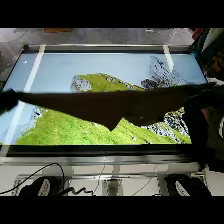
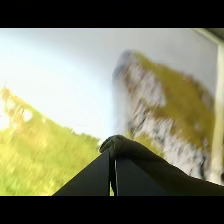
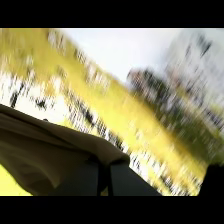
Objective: Fold the clothes and pants, and hang the long-sleeved shirts on hangers.
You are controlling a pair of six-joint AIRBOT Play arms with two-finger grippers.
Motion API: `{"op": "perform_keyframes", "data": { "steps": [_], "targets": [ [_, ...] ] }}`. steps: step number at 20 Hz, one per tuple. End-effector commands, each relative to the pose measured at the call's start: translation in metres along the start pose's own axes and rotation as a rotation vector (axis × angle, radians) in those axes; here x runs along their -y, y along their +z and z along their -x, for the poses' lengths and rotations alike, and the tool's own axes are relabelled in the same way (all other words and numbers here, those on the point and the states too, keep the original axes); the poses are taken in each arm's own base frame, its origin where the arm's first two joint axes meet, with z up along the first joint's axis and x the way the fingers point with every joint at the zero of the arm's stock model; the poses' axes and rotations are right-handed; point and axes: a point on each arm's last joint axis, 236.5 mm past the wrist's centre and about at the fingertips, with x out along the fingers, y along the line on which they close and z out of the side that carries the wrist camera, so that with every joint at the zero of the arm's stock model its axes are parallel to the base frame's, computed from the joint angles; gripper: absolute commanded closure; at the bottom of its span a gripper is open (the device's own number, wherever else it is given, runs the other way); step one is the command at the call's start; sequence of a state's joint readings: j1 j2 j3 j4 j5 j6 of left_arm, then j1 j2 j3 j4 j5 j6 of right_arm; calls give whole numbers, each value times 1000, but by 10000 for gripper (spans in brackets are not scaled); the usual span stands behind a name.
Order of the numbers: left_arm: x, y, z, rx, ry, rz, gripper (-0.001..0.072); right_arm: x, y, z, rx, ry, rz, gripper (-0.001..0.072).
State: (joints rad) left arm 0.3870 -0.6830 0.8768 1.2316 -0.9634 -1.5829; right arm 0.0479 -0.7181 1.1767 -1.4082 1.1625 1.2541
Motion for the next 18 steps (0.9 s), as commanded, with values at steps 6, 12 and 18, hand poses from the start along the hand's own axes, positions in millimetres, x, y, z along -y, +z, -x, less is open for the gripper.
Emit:
{"op": "perform_keyframes", "data": {
  "steps": [6,12,18],
  "targets": [
    [-62,-96,-77,-34,89,133,601,-30,-96,-132,-305,168,-173,695],
    [-53,-104,-76,-72,59,175,14,-37,-92,-150,-291,202,-230,695],
    [-81,-115,-72,-122,168,9,9,-37,-92,-150,-292,203,-230,695]
  ]
}}
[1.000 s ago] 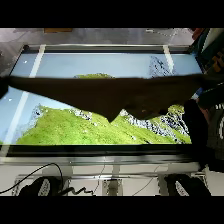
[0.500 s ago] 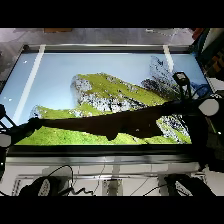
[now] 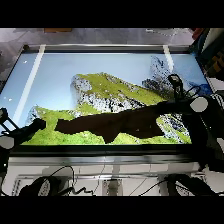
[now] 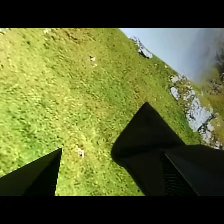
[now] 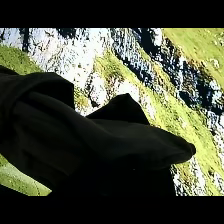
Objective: Fold the clothes and pants, and hang the long-sleeved shirts on hangers.
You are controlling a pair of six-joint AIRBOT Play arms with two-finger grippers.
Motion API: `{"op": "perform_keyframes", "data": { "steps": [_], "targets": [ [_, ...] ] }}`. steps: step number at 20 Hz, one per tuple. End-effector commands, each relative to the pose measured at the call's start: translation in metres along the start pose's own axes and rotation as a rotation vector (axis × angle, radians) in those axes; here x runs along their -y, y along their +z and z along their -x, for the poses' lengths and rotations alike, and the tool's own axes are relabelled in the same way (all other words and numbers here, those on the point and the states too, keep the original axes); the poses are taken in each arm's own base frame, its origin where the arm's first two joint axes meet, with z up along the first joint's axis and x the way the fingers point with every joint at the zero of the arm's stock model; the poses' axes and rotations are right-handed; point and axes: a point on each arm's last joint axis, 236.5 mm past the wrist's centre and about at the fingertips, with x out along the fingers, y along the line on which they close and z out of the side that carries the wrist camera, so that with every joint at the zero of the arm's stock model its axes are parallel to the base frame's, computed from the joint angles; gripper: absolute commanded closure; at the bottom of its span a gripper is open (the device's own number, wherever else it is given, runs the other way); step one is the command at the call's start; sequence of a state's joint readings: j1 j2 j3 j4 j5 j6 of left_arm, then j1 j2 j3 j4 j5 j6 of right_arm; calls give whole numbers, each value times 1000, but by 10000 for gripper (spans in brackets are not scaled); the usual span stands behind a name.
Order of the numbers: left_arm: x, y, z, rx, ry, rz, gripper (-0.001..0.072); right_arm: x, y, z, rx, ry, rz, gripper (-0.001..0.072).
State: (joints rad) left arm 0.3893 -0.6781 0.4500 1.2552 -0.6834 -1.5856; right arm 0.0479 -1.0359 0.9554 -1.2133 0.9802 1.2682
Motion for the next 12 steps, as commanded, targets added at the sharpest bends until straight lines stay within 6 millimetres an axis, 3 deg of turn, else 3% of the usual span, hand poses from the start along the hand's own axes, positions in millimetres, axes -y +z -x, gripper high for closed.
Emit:
{"op": "perform_keyframes", "data": {
  "steps": [1,4,7,9,12],
  "targets": [
    [-15,3,0,13,60,-61,8,-1,0,-1,2,5,-4,695],
    [0,-15,0,-63,-4,35,13,-1,1,-1,2,5,-4,695],
    [27,-63,1,-270,-121,-35,14,-1,1,-1,2,5,-4,695],
    [63,-96,7,-421,-291,-72,14,-1,1,-1,2,5,-4,695],
    [113,-128,14,-592,-479,11,14,-1,1,-1,2,5,-4,695]
  ]
}}
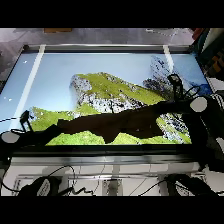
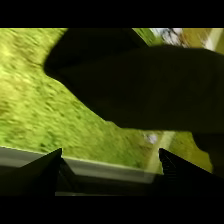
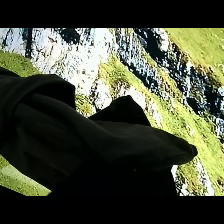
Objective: Fold the clothes and pants, and hang the long-sleeved shirts on hangers.
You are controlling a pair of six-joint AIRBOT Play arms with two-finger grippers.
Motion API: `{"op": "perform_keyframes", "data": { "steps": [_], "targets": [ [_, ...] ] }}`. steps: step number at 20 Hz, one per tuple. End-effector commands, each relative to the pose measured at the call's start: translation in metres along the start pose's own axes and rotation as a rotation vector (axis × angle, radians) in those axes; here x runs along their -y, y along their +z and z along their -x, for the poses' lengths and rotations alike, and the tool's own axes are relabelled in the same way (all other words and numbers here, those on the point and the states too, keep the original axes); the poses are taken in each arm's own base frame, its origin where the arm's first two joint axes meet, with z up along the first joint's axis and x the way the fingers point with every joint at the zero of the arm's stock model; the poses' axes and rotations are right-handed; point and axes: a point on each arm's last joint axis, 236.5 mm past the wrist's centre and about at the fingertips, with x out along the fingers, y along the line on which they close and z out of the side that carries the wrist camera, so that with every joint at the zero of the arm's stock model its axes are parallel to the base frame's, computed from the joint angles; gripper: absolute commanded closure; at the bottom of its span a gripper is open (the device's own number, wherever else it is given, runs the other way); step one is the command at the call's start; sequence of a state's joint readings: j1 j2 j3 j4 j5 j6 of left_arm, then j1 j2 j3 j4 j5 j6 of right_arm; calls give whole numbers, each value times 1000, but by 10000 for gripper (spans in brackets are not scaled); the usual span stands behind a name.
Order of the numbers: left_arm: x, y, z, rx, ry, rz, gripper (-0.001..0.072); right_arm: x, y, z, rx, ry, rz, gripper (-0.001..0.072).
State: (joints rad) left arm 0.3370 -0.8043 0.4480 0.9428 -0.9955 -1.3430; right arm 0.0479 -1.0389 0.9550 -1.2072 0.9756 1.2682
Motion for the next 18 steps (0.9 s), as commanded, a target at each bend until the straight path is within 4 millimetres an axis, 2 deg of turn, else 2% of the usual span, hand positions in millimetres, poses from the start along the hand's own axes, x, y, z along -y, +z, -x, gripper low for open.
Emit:
{"op": "perform_keyframes", "data": {
  "steps": [1,5,7,10,13,17,18],
  "targets": [
    [64,-41,-20,-208,-260,-11,14,0,0,0,0,1,1,695],
    [89,-87,-69,-351,-247,-131,14,0,0,0,-1,1,1,695],
    [99,-101,-89,-364,-222,-203,13,0,0,0,-1,1,1,695],
    [119,-113,-105,-381,-217,-292,14,0,0,0,-1,0,1,695],
    [144,-115,-114,-404,-243,-336,15,0,0,0,-1,0,1,695],
    [161,-123,-132,-475,-251,-366,20,0,0,0,-1,0,1,695],
    [165,-127,-134,-502,-259,-371,94,0,0,0,-1,0,1,695]
  ]
}}
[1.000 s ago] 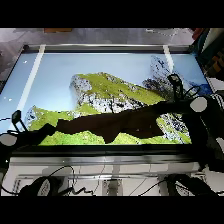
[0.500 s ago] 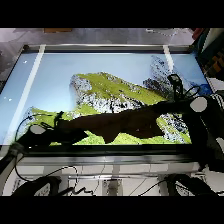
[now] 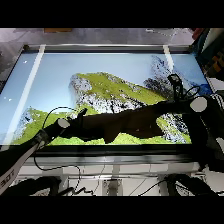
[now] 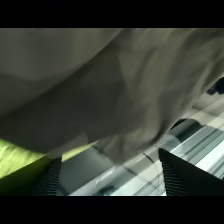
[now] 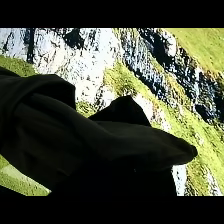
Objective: Fold the clothes and pants, and hang the long-sleeved shirts on hangers.
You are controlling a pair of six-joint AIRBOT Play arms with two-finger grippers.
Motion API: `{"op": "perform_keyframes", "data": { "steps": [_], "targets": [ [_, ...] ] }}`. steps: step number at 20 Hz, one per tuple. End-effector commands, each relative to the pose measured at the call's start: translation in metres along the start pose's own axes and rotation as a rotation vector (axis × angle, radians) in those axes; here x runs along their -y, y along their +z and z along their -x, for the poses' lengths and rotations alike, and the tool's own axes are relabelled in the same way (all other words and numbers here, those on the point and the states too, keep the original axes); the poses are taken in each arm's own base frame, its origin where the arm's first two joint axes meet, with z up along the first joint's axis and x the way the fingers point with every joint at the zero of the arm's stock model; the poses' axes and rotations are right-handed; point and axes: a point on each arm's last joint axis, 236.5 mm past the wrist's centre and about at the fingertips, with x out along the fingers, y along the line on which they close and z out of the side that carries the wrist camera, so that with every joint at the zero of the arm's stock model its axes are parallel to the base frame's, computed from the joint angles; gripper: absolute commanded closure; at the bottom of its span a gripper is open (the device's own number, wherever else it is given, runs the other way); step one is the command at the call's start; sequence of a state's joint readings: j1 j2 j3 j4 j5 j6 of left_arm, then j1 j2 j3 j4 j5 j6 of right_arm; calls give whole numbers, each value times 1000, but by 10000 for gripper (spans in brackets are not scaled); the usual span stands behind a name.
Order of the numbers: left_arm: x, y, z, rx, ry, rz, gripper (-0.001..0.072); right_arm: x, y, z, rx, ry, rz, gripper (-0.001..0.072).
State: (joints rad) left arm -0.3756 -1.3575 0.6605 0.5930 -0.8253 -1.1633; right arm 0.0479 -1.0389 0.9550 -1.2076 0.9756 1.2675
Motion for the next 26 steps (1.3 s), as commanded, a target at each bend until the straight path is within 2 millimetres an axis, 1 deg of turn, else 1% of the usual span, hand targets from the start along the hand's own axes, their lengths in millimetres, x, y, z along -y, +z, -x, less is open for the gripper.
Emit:
{"op": "perform_keyframes", "data": {
  "steps": [1,3,4,5,6,7,8,10,11,12,13,14,15,16,18,19,20,21,22,23,24,25,26],
  "targets": [
    [15,0,-19,-75,-26,-26,178,0,0,0,-1,0,1,695],
    [25,4,-24,-80,-39,-42,250,0,0,0,-1,0,1,695],
    [29,6,-26,-75,-40,-66,253,0,0,0,-1,0,1,695],
    [32,9,-27,-62,-38,-99,321,0,0,0,-1,0,1,695],
    [35,13,-28,-50,-37,-128,489,0,0,0,-1,0,1,695],
    [36,17,-27,-36,-35,-138,633,0,0,0,-1,0,1,694],
    [38,21,-26,-24,-35,-143,695,0,0,0,-1,0,0,695],
    [42,33,-20,3,-43,-189,695,0,0,0,0,0,1,695],
    [48,42,-13,23,-54,-210,695,0,0,0,0,-1,2,695],
    [57,53,-1,48,-71,-237,695,1,1,1,2,-6,5,694],
    [68,65,15,79,-92,-278,696,4,2,2,7,-19,14,694],
    [82,80,38,124,-114,-324,696,7,2,4,10,-35,25,694],
    [94,98,65,189,-128,-352,696,12,2,5,9,-56,40,695],
    [105,120,101,286,-131,-377,696,17,1,6,3,-77,56,695],
    [118,157,181,499,-110,-414,696,23,-1,7,-5,-105,75,695],
    [118,172,228,625,-81,-420,696,25,-1,7,-7,-111,79,694],
    [113,183,272,749,-43,-413,696,26,-1,7,-6,-115,82,695],
    [104,191,318,883,8,-396,696,26,0,7,-1,-117,83,695],
    [93,193,359,992,57,-373,696,27,3,7,10,-120,82,695],
    [82,191,391,1071,99,-352,696,27,5,7,21,-122,77,695],
    [70,186,420,1139,142,-329,696,26,9,8,36,-121,73,695],
    [59,180,445,1191,182,-308,696,25,13,10,53,-119,72,695],
    [50,174,464,1235,217,-289,696,24,17,15,75,-121,74,694]
  ]
}}
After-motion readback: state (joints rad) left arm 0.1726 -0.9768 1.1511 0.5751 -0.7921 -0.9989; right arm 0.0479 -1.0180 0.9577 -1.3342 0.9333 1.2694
